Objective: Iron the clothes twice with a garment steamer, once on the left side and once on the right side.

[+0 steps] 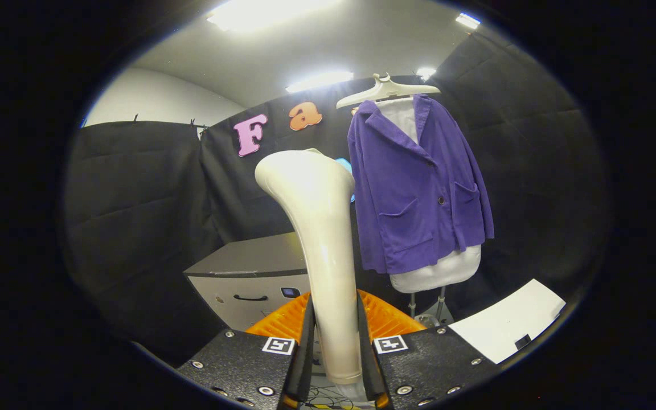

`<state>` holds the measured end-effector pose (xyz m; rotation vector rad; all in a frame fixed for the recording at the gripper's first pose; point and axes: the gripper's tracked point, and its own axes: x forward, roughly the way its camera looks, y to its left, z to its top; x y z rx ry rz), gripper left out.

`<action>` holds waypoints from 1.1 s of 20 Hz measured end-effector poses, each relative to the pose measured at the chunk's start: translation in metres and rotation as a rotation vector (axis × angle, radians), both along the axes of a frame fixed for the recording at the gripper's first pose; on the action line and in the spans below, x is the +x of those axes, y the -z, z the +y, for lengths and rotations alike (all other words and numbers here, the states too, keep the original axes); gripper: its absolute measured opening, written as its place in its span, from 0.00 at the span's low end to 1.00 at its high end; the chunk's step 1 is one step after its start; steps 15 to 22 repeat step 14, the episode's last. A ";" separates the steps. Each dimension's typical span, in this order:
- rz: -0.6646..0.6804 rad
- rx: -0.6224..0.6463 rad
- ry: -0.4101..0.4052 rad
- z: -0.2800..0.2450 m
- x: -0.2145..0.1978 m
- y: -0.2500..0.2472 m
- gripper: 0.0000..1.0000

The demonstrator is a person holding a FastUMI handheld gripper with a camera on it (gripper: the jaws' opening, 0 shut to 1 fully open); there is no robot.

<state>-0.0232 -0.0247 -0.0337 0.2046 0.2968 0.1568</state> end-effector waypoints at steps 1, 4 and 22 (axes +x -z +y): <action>0.005 -0.005 -0.007 0.000 -0.001 0.003 0.36; 0.006 -0.015 -0.018 0.001 -0.005 0.004 0.36; -0.008 0.000 -0.024 0.002 -0.007 -0.002 0.36</action>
